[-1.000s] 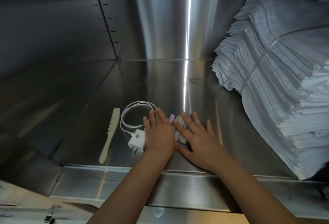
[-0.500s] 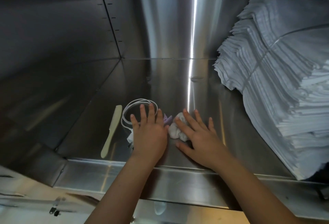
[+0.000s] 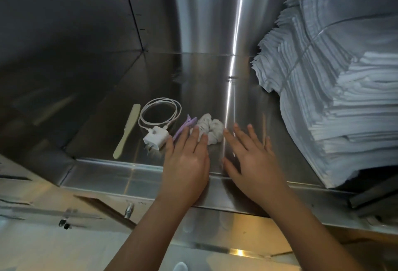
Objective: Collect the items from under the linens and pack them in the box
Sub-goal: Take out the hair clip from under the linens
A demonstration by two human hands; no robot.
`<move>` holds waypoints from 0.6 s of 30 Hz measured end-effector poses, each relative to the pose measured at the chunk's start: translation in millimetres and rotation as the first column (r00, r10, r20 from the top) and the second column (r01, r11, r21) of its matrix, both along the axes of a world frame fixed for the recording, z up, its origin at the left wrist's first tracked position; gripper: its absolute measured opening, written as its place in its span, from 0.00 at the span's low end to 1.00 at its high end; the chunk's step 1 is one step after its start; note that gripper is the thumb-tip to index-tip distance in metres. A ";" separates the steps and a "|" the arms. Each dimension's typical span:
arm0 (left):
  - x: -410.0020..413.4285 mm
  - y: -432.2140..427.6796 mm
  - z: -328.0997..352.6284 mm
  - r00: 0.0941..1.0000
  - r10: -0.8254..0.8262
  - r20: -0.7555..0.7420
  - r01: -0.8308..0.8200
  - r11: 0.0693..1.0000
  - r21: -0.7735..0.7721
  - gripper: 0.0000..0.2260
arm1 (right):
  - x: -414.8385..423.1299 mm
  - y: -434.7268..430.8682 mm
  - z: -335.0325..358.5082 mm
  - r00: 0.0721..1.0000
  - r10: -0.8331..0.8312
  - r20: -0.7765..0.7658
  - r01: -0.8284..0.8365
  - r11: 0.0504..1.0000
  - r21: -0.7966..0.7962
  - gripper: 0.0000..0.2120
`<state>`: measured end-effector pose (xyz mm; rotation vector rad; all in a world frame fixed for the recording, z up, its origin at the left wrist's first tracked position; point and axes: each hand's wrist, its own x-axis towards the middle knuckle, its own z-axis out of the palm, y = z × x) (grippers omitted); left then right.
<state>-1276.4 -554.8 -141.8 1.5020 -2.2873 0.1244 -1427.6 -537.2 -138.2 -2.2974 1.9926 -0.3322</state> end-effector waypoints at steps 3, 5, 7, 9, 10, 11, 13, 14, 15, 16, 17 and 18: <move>-7.1 4.9 -1.1 0.996 -0.087 -0.033 0.086 0.996 -0.020 0.16 | -3.7 17.7 2.3 0.997 -0.078 -0.008 0.078 0.997 0.002 0.29; -12.1 7.5 -0.4 0.990 -0.134 -0.046 0.133 0.991 -0.027 0.19 | -3.5 30.2 4.6 0.990 -0.138 0.000 0.138 0.990 -0.028 0.29; -14.4 10.5 -0.2 0.981 -0.188 -0.046 0.187 0.982 -0.036 0.19 | 0.7 42.8 7.4 0.978 -0.208 0.025 0.209 0.976 -0.066 0.28; -12.5 13.4 -1.7 0.962 -0.267 -0.051 0.265 0.964 -0.037 0.19 | 7.9 55.4 8.9 0.958 -0.282 0.040 0.285 0.954 -0.091 0.27; -10.5 14.5 -2.4 0.950 -0.307 -0.056 0.306 0.951 -0.038 0.18 | 12.2 61.6 9.3 0.946 -0.322 0.035 0.324 0.941 -0.096 0.27; -8.0 16.0 -2.5 0.936 -0.346 -0.061 0.344 0.938 -0.036 0.18 | 16.7 67.8 9.7 0.931 -0.364 0.032 0.365 0.926 -0.098 0.27; -3.2 18.6 -1.4 0.907 -0.416 -0.067 0.414 0.909 -0.037 0.16 | 25.9 80.3 10.1 0.893 -0.447 0.055 0.451 0.884 -0.126 0.27; -1.6 20.1 -1.3 0.890 -0.451 -0.068 0.449 0.893 -0.041 0.17 | 30.9 87.3 10.5 0.870 -0.489 0.064 0.493 0.859 -0.138 0.26; -0.6 22.2 -1.5 0.870 -0.487 -0.076 0.484 0.874 -0.046 0.17 | 35.9 94.3 10.7 0.847 -0.529 0.054 0.531 0.836 -0.139 0.27; -0.8 25.1 -2.1 0.847 -0.523 -0.094 0.521 0.852 -0.047 0.17 | 40.4 102.0 10.3 0.824 -0.566 0.030 0.565 0.815 -0.131 0.27; -2.4 29.0 -2.6 0.822 -0.557 -0.114 0.556 0.830 -0.042 0.17 | 44.0 110.3 10.0 0.802 -0.597 0.010 0.594 0.795 -0.119 0.27; -4.4 34.0 -3.1 0.800 -0.586 -0.130 0.588 0.808 -0.028 0.17 | 46.9 119.4 10.0 0.781 -0.625 0.005 0.621 0.776 -0.108 0.27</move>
